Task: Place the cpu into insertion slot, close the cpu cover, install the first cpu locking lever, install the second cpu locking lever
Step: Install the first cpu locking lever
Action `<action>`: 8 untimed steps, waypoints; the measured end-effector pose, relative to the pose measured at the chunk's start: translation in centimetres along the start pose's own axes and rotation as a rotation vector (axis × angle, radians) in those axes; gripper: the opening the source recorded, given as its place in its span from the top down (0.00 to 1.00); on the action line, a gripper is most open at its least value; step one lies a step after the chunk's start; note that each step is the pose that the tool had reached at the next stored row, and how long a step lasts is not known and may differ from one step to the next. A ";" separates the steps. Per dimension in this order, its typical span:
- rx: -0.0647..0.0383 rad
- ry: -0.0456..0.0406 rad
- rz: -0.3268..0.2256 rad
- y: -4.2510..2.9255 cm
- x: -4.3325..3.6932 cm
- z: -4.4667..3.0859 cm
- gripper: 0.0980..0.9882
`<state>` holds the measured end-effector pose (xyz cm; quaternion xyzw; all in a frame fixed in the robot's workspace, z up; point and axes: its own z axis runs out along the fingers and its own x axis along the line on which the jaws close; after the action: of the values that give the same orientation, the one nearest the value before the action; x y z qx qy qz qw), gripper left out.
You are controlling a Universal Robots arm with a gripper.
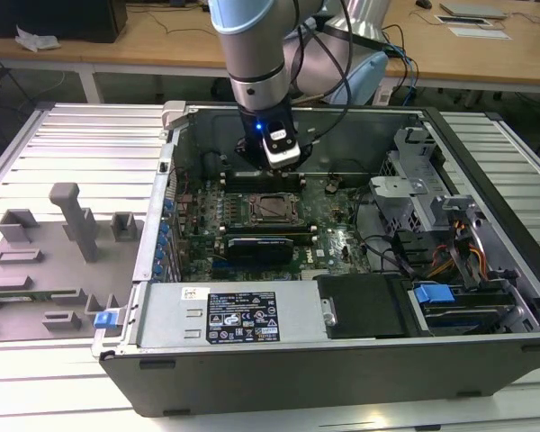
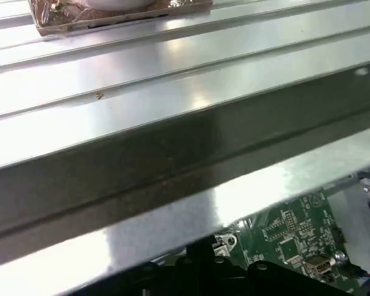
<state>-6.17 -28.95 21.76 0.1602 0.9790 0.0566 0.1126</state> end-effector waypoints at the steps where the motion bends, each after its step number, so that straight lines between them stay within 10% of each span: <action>1: 0.001 -0.0001 0.000 0.00 0.00 -0.01 0.99; 5: 0.017 0.0226 0.000 0.01 0.00 0.03 0.99; 8: 0.047 0.0452 -0.003 0.01 -0.03 0.07 0.99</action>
<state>-6.12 -28.94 21.70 0.1601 0.9826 0.0369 0.0867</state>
